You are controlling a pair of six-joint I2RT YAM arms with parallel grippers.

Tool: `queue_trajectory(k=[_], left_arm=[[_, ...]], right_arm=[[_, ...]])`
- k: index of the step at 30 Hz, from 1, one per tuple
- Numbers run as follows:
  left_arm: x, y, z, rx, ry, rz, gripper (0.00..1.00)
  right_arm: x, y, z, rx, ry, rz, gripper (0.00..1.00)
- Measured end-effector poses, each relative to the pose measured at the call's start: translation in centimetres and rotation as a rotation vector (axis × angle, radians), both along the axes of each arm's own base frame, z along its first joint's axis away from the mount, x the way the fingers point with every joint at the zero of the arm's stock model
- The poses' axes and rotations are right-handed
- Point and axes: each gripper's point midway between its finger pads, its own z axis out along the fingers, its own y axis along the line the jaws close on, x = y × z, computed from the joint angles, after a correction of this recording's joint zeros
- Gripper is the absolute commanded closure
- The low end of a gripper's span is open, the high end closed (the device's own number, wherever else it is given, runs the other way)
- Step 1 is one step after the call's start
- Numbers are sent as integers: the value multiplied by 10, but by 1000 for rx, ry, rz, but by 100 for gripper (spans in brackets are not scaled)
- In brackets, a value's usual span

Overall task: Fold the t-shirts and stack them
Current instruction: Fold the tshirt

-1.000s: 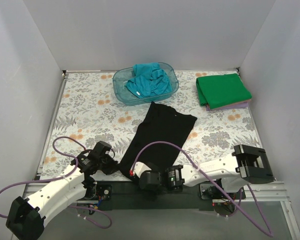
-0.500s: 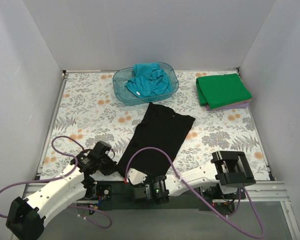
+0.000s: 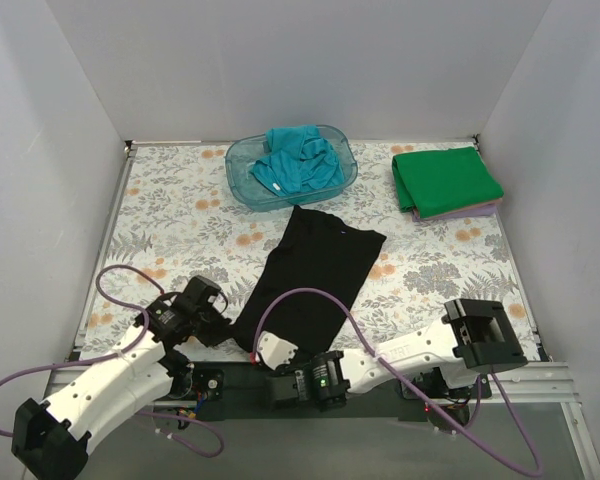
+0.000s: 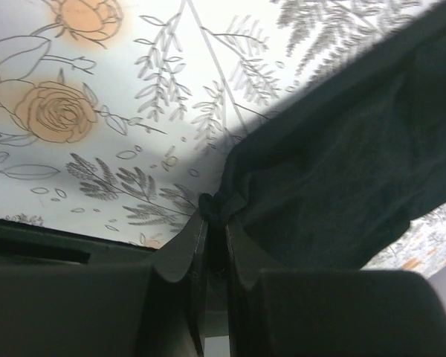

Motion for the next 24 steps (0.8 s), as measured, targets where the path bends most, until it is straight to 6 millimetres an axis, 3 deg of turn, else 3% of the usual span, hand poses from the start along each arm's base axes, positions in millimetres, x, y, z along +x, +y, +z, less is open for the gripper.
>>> queue_trajectory(k=[6, 10, 18, 24], left_arm=[[17, -6, 42, -27, -81, 8, 100], [16, -1, 67, -27, -120, 15, 100], [-12, 18, 77, -24, -117, 15, 100], [-8, 19, 99, -54, -179, 23, 100]], right_arm=[[-7, 1, 32, 86, 57, 24, 99], [-21, 8, 53, 158, 141, 92, 99], [-59, 30, 88, 314, 323, 260, 99], [-65, 38, 98, 373, 370, 288, 99]])
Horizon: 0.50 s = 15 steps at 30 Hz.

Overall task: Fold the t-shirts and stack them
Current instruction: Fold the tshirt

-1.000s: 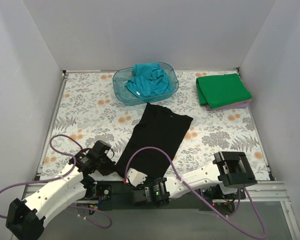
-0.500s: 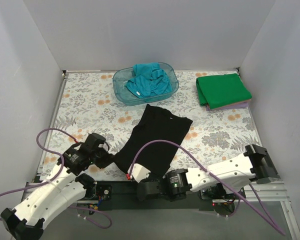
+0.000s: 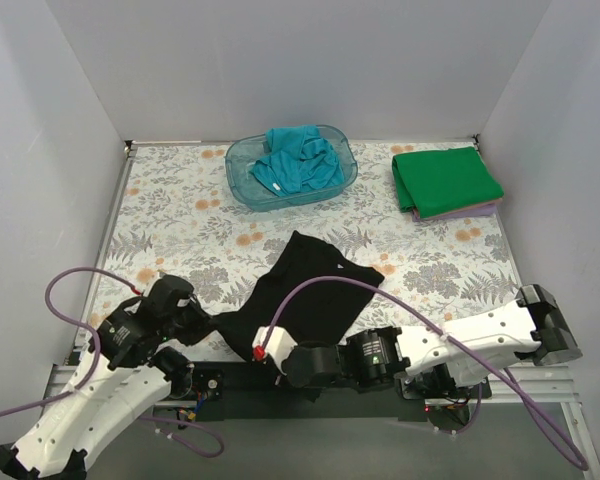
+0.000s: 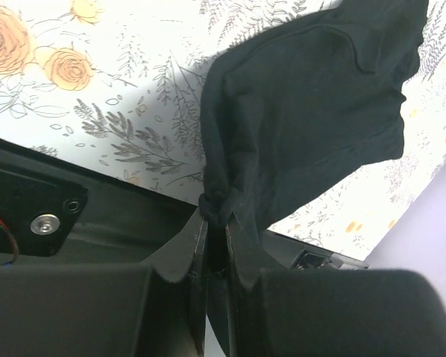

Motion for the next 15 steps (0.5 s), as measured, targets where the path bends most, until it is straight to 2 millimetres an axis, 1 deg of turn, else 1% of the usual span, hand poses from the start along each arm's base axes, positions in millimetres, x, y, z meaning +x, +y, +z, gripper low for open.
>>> queue_trajectory(k=[2, 3, 6, 7, 8, 10, 13, 15], left_arm=[[4, -3, 0, 7, 9, 0, 100], [8, -5, -1, 14, 17, 1, 100], [25, -14, 1, 32, 22, 9, 100], [33, -19, 3, 32, 17, 11, 100], [42, -24, 5, 28, 9, 12, 100], [60, -36, 11, 21, -9, 15, 100], [87, -53, 21, 1, -41, 16, 100], [108, -68, 30, -10, -59, 18, 100]], right_arm=[[9, -4, 0, 9, 18, -28, 99], [17, -7, -2, 12, 32, -55, 99], [49, -21, -8, 11, 61, -164, 99], [63, -29, -10, 7, 63, -215, 99], [73, -35, -9, 9, 62, -248, 99], [92, -45, -3, 34, 62, -309, 99], [119, -61, 13, 88, 61, -397, 99], [137, -73, 20, 111, 58, -461, 99]])
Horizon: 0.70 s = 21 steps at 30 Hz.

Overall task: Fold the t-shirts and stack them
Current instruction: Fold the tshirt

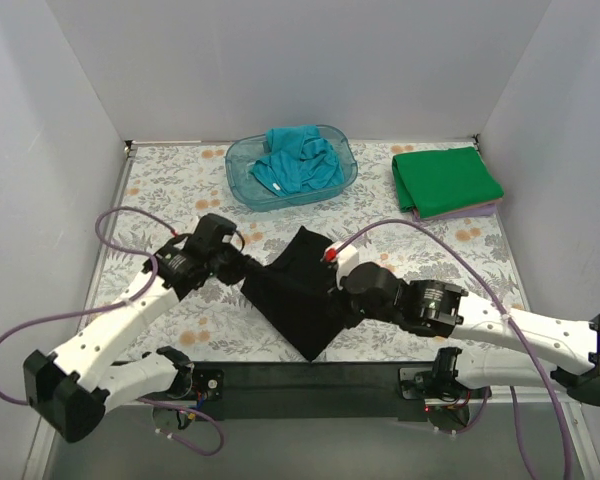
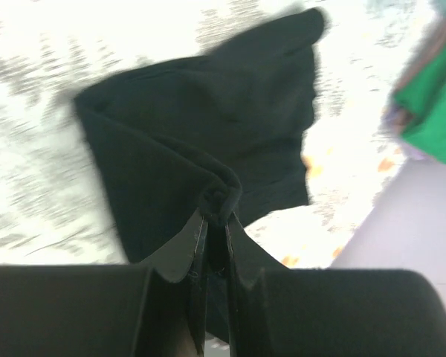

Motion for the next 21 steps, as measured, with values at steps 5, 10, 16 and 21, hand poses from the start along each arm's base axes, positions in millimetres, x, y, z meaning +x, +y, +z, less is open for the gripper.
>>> queue_trajectory(k=[5, 10, 16, 21], left_arm=[[49, -34, 19, -30, -53, -7, 100], [88, -64, 23, -29, -85, -40, 100], [125, -99, 9, -14, -104, -115, 100], [161, -137, -31, 12, -70, -194, 100]], right_arm=[[43, -30, 8, 22, -10, -152, 99], [80, -59, -3, 1, 19, -285, 99], [113, -88, -28, 1, 75, -421, 99], [125, -104, -51, 13, 131, -486, 99]])
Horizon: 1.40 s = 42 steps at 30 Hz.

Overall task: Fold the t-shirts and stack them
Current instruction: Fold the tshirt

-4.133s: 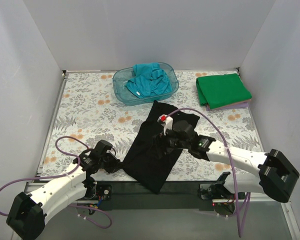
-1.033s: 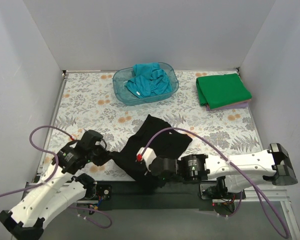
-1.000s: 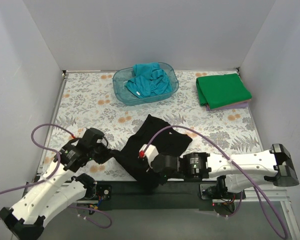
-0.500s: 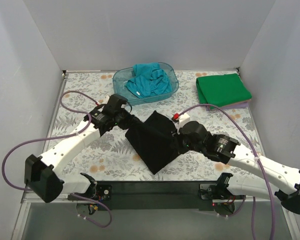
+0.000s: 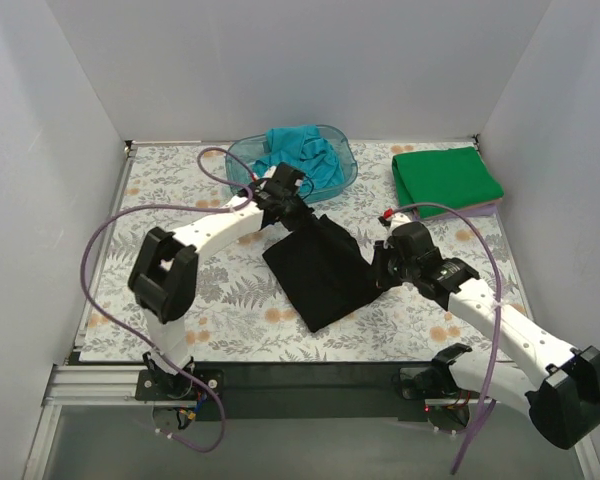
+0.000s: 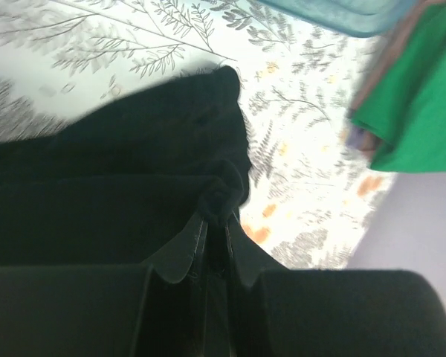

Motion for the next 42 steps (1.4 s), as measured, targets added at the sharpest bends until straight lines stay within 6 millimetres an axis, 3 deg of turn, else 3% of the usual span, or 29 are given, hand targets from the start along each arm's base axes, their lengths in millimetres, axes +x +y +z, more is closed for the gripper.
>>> queue_trajectory(k=[1, 3, 4, 5, 6, 8, 9, 11, 12, 14, 19, 23, 26, 28, 31, 34, 36, 39, 42], left_arm=[[6, -7, -11, 9, 12, -16, 98], [17, -22, -34, 29, 33, -45, 81], [20, -28, -46, 42, 45, -62, 54], [24, -33, -55, 58, 49, -77, 44], [30, -38, -63, 70, 47, -84, 31], [36, -43, -72, 88, 44, -92, 8], [38, -43, -75, 95, 43, -95, 7], [41, -44, -72, 98, 34, -102, 5], [42, -46, -68, 99, 21, -110, 5], [44, -47, -55, 99, -13, -125, 4], [33, -42, -7, 100, -110, -153, 4], [1, -13, 43, 94, -190, -148, 2], [-27, 16, 68, 87, -237, -121, 2], [-50, 41, 70, 94, -239, -91, 2], [-84, 78, 54, 114, -196, -35, 2], [-118, 112, 28, 143, -131, 18, 2], [-135, 130, 13, 162, -106, 48, 2], [-143, 140, 9, 164, -114, 60, 2], [-130, 132, 10, 162, -145, 47, 2]], right_arm=[[2, -3, -6, 2, 16, -11, 99], [6, -8, -19, 2, 43, -34, 99], [8, -12, -28, -1, 66, -53, 91], [10, -16, -36, -6, 86, -73, 80], [10, -21, -44, -15, 111, -94, 55], [12, -30, -55, -32, 148, -139, 42], [14, -34, -59, -43, 159, -155, 33], [16, -38, -63, -55, 172, -172, 27], [15, -39, -63, -58, 177, -176, 15], [16, -39, -59, -50, 179, -186, 2], [11, -38, -36, 1, 137, -201, 2], [1, -24, -6, 109, 79, -136, 2], [-17, 1, 5, 170, 87, -26, 2], [-30, 21, 3, 176, 115, 49, 2], [-43, 50, -3, 153, 169, 120, 2], [-36, 71, -15, 102, 213, 104, 2], [-24, 73, -26, 59, 228, 40, 2], [-14, 67, -41, 14, 247, -48, 1], [-16, 59, -46, 7, 254, -102, 2]])
